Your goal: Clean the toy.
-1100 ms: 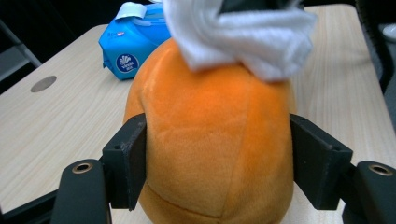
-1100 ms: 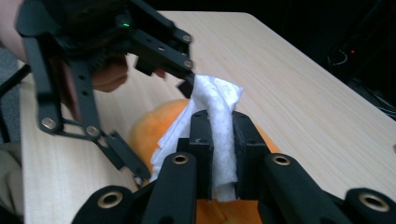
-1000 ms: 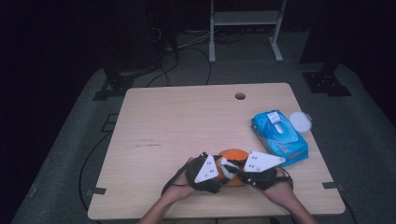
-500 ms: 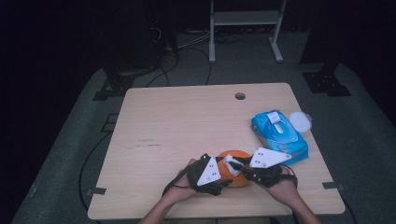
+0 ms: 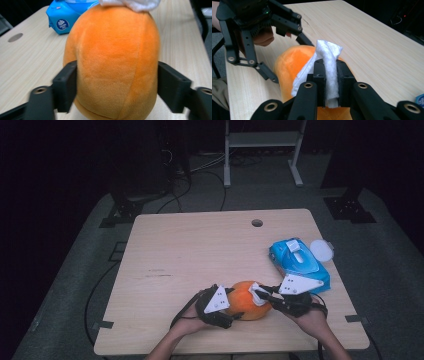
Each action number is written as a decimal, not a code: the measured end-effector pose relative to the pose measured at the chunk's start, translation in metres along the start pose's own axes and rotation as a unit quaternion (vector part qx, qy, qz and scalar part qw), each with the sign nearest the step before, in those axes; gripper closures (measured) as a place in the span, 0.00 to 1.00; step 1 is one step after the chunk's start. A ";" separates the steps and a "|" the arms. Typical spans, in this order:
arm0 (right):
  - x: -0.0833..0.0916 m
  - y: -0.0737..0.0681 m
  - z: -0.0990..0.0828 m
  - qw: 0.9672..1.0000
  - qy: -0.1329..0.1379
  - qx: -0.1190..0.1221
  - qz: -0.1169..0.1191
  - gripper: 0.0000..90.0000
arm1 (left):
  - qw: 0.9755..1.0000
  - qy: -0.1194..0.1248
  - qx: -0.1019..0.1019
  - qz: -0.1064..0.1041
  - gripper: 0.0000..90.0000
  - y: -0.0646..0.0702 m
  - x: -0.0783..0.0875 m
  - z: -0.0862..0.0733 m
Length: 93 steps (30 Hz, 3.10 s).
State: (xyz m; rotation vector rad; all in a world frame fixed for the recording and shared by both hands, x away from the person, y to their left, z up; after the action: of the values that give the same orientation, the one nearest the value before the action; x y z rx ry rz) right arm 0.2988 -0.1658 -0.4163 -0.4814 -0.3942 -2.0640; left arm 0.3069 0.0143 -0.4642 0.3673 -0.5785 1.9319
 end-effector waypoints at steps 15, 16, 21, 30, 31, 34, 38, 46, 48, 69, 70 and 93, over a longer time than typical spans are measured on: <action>-0.003 -0.002 -0.004 1.000 -0.007 0.010 0.000 0.88 | 0.998 0.016 0.053 -0.001 0.30 -0.012 0.007 -0.008; -0.001 0.001 -0.007 1.000 -0.007 0.004 -0.002 0.88 | 0.998 0.017 0.057 -0.003 0.30 -0.013 0.007 -0.010; 0.004 0.005 -0.012 1.000 -0.006 -0.012 -0.008 0.88 | 0.998 0.017 0.061 -0.001 0.30 -0.013 0.006 -0.010; -0.003 -0.007 -0.003 1.000 -0.005 0.012 0.007 0.88 | 0.997 0.016 0.070 -0.003 0.30 -0.015 0.007 -0.013; -0.001 -0.003 -0.006 1.000 -0.005 0.008 0.004 0.88 | 0.997 0.017 0.071 -0.003 0.30 -0.015 0.007 -0.013; 0.004 0.008 -0.015 1.000 -0.006 -0.015 -0.005 0.88 | 0.997 0.017 0.069 -0.004 0.30 -0.015 0.007 -0.014; 0.008 0.014 -0.023 0.999 -0.015 -0.023 -0.018 0.88 | 0.997 0.018 0.076 -0.005 0.30 -0.017 0.008 -0.016; 0.006 0.000 -0.008 1.000 0.004 -0.001 0.001 0.88 | 0.996 0.017 0.086 -0.005 0.29 -0.019 0.007 -0.019; 0.006 0.006 -0.013 1.000 -0.002 -0.010 -0.002 0.88 | 0.996 0.017 0.088 -0.004 0.29 -0.020 0.008 -0.019; 0.005 0.014 -0.022 1.000 -0.009 -0.028 -0.003 0.88 | 0.996 0.017 0.088 -0.002 0.28 -0.019 0.006 -0.019; 0.006 0.013 -0.017 1.000 0.001 -0.027 0.000 0.88 | 0.996 0.017 0.082 -0.001 0.28 -0.018 0.006 -0.018; -0.003 0.011 -0.010 1.000 0.004 -0.023 0.010 0.88 | 0.999 0.020 0.046 -0.020 0.24 -0.004 0.006 -0.007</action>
State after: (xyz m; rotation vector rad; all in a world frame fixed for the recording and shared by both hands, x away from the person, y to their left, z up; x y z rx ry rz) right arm 0.3075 -0.1739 -0.4256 -0.5027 -0.3373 -2.0588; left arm 0.3081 0.0240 -0.4661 0.3949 -0.4540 1.9281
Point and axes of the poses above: each handheld gripper's, and its own axes: x roughly backward along the jaws, z roughly out of its top, y roughly to its right, the point moved 5 cm from there along -x, roughly forward along the jaws, and after that the axes turned 3 degrees about z, right-handed, at the moved point
